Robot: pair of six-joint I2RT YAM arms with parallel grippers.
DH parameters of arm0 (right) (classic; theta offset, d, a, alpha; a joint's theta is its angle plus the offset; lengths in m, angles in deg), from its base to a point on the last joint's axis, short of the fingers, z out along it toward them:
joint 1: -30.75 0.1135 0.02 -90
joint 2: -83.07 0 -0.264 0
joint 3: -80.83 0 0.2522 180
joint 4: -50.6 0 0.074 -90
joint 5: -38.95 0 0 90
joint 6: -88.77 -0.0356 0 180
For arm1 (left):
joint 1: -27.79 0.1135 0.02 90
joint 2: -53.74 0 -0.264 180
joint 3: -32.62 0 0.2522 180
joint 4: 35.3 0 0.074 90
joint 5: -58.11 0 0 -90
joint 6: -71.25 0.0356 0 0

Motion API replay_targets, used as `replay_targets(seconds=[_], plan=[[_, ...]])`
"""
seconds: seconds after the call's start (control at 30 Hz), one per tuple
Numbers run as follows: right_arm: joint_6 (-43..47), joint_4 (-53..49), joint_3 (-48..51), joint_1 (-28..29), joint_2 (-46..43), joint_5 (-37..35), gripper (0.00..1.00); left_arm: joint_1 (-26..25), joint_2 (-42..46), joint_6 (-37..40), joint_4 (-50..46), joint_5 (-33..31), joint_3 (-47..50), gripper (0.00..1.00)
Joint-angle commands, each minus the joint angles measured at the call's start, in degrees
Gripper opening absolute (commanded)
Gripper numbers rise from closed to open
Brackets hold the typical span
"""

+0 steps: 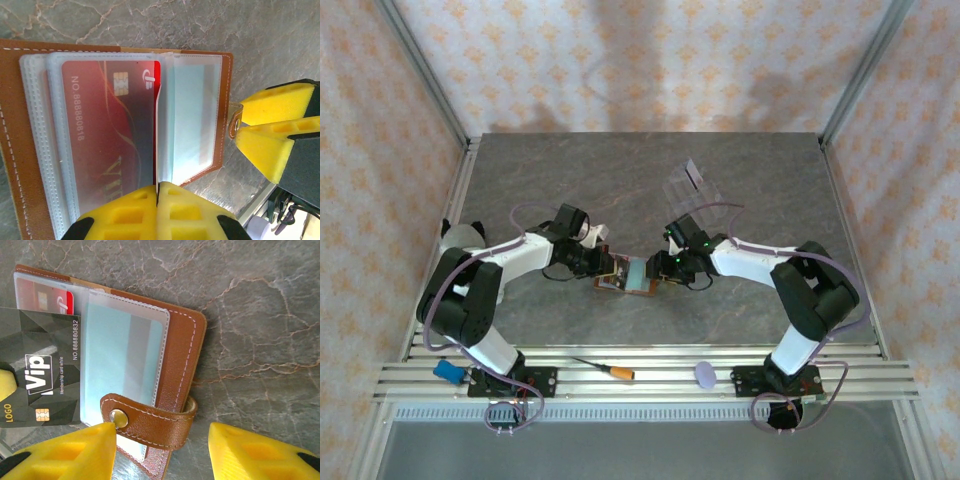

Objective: Put the credit cards into the card holder

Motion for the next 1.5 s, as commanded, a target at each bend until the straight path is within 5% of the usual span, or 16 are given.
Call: replay_targets(seconds=[0.0,0.53,1.47], plan=[[0.16,0.42,0.6,0.24,-0.15,-1.22,0.51,0.42,-0.88,0.89,-0.29,1.3,-1.02,0.0],[0.29,0.53,0.43,0.23,0.21,-1.23,0.51,0.42,4.12,0.3,-0.56,0.27,0.0,0.0],[0.61,-0.01,0.07,0.23,1.1,-0.91,0.51,0.42,-3.65,0.51,2.53,1.29,-0.31,0.0]])
